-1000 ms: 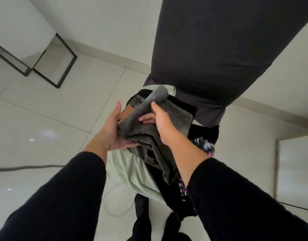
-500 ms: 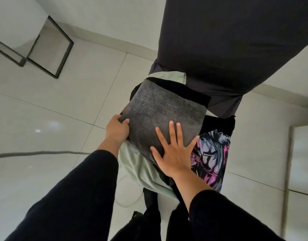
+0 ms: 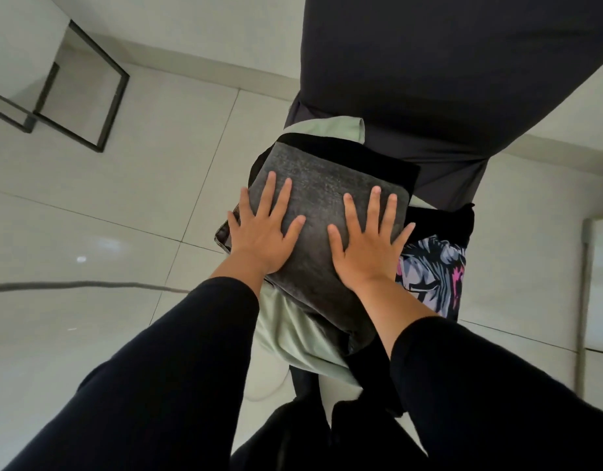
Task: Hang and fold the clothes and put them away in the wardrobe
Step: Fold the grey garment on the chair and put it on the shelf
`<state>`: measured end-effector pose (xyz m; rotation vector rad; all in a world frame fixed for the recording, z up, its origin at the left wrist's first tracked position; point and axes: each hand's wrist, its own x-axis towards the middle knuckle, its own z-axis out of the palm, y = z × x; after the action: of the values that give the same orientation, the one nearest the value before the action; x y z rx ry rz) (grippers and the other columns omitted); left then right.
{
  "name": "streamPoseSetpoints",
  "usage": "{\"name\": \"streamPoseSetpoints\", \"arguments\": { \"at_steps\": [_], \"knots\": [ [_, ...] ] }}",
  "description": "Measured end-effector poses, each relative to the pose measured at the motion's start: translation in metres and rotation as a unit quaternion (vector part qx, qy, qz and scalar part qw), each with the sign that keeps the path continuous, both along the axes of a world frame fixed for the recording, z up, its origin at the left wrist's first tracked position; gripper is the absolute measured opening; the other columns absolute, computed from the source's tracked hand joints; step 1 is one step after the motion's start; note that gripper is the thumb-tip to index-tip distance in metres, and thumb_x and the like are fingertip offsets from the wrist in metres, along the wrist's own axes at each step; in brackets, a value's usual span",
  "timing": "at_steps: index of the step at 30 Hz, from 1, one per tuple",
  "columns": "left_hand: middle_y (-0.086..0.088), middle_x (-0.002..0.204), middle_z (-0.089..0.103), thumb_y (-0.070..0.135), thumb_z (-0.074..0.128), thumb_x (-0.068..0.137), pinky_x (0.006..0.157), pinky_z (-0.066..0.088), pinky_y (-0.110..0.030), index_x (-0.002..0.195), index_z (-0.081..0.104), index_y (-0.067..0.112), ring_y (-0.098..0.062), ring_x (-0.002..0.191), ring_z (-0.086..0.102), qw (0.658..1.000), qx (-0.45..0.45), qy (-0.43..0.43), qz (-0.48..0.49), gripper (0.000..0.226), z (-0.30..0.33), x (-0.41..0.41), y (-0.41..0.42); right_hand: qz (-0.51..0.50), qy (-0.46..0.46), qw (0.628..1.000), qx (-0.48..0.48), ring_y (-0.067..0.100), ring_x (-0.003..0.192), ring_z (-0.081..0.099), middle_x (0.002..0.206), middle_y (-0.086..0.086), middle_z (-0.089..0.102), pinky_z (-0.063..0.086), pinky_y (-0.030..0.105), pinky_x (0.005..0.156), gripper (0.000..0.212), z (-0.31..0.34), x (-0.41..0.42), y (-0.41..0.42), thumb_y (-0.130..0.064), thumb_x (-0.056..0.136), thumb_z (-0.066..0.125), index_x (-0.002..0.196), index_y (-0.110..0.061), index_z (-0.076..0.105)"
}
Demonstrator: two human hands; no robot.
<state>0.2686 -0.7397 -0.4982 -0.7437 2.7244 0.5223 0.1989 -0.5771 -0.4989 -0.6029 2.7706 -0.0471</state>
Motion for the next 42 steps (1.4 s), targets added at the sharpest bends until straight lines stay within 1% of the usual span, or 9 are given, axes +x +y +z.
{"name": "streamPoseSetpoints", "arguments": {
  "at_steps": [4,8,14,18,21,23,28,35,42],
  "knots": [
    [0.014,0.157,-0.019,0.074,0.022,0.085,0.112,0.022,-0.057,0.145,-0.02,0.042,-0.04,0.141,0.014,0.999,0.024,0.003,0.035,0.08,0.0,-0.003,-0.008,-0.005,0.014,1.0,0.001,0.029,0.142,-0.027,0.156,0.003,-0.026,-0.006,0.063,0.112,0.062,-0.002,0.003,-0.002,-0.061,0.093,0.006,0.148,-0.038,-0.012],
    [-0.012,0.152,0.022,0.089,0.029,0.07,0.103,0.034,-0.056,0.148,-0.011,0.035,-0.042,0.125,0.043,0.979,0.076,-0.041,0.183,0.103,0.012,-0.009,-0.012,-0.039,0.022,0.999,-0.031,0.028,0.145,-0.017,0.159,0.006,-0.017,-0.002,0.06,0.114,0.058,0.005,0.027,0.009,-0.053,0.096,0.015,0.15,-0.039,-0.002],
    [-0.016,0.137,0.038,0.102,0.024,0.047,0.103,0.033,-0.059,0.143,0.012,0.037,-0.044,0.12,0.046,0.972,0.06,-0.121,0.195,0.116,0.022,-0.012,-0.02,-0.118,0.026,0.989,-0.084,0.038,0.133,0.032,0.156,0.011,0.018,0.034,0.054,0.105,0.057,-0.002,0.087,0.036,-0.056,0.091,0.034,0.145,-0.037,0.031],
    [-0.014,0.138,0.04,0.105,0.025,0.035,0.104,0.032,-0.059,0.143,0.02,0.024,-0.04,0.123,0.044,0.962,0.077,-0.15,0.213,0.135,0.029,-0.014,-0.023,-0.188,0.011,0.972,-0.144,0.032,0.111,0.044,0.146,0.014,0.028,0.044,0.046,0.09,0.066,0.002,0.088,0.033,-0.056,0.088,0.045,0.145,-0.028,0.027],
    [-0.009,0.127,0.054,0.1,0.029,0.051,0.103,0.031,-0.054,0.136,0.03,0.017,-0.036,0.115,0.053,0.968,0.052,-0.144,0.198,0.118,0.042,-0.01,-0.021,-0.336,-0.083,0.894,-0.283,0.027,0.115,0.05,0.138,0.01,0.036,0.048,0.039,0.089,0.065,0.016,0.08,0.031,-0.05,0.091,0.048,0.144,-0.022,0.023],
    [-0.01,0.12,0.059,0.094,0.031,0.063,0.1,0.034,-0.049,0.129,0.036,0.013,-0.035,0.108,0.057,0.972,0.034,-0.13,0.193,0.104,0.053,-0.007,-0.02,-0.404,-0.11,0.855,-0.305,0.026,0.116,0.054,0.139,0.008,0.042,0.047,0.036,0.086,0.059,0.026,0.068,0.032,-0.046,0.094,0.045,0.143,-0.018,0.027],
    [-0.014,0.118,0.057,0.079,0.048,0.073,0.074,0.043,-0.037,0.123,0.043,0.006,-0.035,0.104,0.057,0.971,0.064,-0.039,0.225,0.088,0.093,-0.014,-0.008,-0.439,-0.143,0.846,-0.268,0.032,0.108,0.059,0.121,0.009,0.058,0.046,0.041,0.091,0.046,0.055,0.035,0.043,-0.043,0.095,0.043,0.129,-0.012,0.041],
    [-0.017,0.119,0.059,0.074,0.05,0.076,0.086,0.048,-0.04,0.121,0.051,0.003,-0.037,0.107,0.058,0.983,0.061,0.008,0.171,0.084,0.164,-0.058,0.034,-0.408,-0.016,0.862,-0.301,0.03,0.08,0.056,0.093,0.009,0.06,0.041,0.036,0.064,0.013,0.13,-0.001,0.097,-0.029,0.101,0.034,0.103,-0.016,0.036],
    [-0.018,0.129,0.053,0.066,0.047,0.085,0.087,0.042,-0.04,0.13,0.041,0.0,-0.038,0.116,0.052,0.992,0.09,0.051,0.078,0.08,0.233,-0.102,0.153,-0.446,0.102,0.847,-0.27,0.029,0.076,0.056,0.091,0.011,0.058,0.047,0.039,0.063,0.019,0.204,-0.01,0.208,-0.035,0.101,0.028,0.105,-0.021,0.04]
  ]
}}
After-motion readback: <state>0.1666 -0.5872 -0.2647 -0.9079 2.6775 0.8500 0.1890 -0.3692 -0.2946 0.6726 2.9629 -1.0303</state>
